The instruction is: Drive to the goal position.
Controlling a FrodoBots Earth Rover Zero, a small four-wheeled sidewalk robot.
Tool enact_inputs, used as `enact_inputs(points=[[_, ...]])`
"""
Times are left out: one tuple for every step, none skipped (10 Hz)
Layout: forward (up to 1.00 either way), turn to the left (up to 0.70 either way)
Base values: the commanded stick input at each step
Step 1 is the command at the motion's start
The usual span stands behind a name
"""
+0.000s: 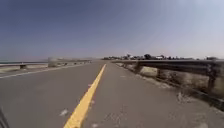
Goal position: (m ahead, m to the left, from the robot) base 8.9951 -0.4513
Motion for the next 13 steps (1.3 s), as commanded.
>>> enact_inputs(points=[[0.5,0.0],[0.5,0.0],[0.5,0.0],[0.5,0.0],[0.5,0.0],[0.5,0.0],[0.5,0.0],[0.5,0.0],[0.5,0.0],[0.5,0.0],[0.5,0.0],[0.5,0.0],[0.5,0.0]])
